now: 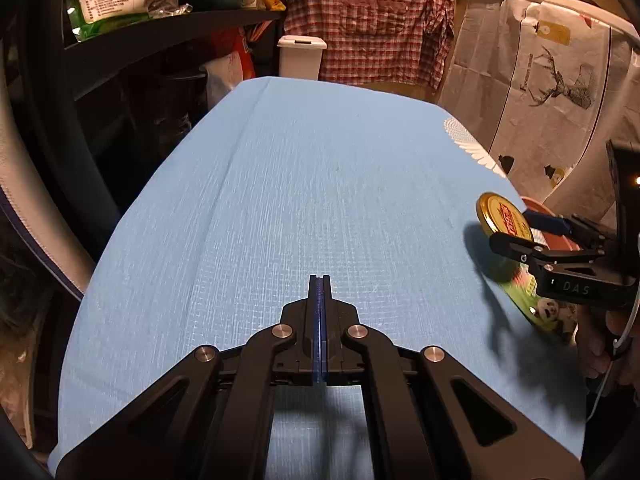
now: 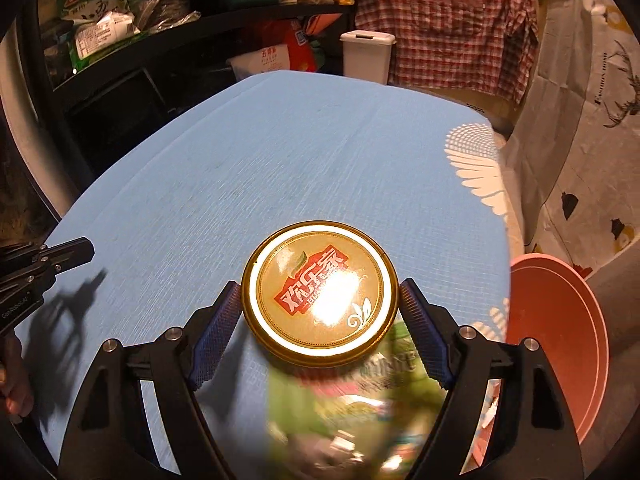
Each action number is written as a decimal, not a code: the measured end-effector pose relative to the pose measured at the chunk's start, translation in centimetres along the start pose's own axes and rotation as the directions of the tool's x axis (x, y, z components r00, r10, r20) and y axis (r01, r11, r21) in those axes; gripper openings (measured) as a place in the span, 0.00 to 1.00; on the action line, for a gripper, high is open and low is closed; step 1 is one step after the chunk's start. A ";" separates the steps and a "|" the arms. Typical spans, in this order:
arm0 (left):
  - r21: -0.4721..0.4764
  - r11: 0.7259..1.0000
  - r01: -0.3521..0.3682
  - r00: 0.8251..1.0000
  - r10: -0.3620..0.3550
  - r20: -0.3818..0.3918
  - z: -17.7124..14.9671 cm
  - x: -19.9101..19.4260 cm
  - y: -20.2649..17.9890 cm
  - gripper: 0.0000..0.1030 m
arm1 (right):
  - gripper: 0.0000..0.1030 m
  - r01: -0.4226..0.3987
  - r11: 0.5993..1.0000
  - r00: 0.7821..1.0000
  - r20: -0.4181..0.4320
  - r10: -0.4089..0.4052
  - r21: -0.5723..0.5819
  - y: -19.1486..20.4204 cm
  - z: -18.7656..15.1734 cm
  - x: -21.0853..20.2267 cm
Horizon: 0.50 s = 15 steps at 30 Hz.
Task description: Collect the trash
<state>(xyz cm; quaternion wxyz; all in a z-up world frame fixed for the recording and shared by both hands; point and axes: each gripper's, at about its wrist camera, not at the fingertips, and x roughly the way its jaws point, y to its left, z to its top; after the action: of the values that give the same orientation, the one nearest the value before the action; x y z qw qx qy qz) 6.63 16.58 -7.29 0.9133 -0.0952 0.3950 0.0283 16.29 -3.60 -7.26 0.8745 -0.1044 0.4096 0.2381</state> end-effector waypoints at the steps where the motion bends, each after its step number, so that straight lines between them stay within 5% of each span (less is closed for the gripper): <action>1: -0.006 1.000 0.013 1.000 -0.013 0.001 0.1 -0.2 -0.1 0.00 | 0.76 0.003 1.000 1.000 0.002 -0.003 0.012 -0.4 -0.1 -0.3; 10: 0.073 0.991 0.112 0.994 -0.113 0.000 -0.6 -0.4 -4.7 0.01 | 0.76 0.027 0.993 0.992 0.119 -0.041 0.113 -4.4 0.2 -6.7; 15: 0.143 0.971 0.189 0.982 -0.189 -0.013 -1.8 -0.4 -9.1 0.20 | 0.76 0.053 0.990 0.982 0.174 -0.076 0.134 -5.8 -0.1 -10.5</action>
<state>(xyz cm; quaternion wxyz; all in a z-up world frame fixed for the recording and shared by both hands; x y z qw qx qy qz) 6.17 7.34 -6.83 0.9165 -0.0664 0.3848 -0.0874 13.37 -12.17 0.71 0.9199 -0.0391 0.3402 0.1910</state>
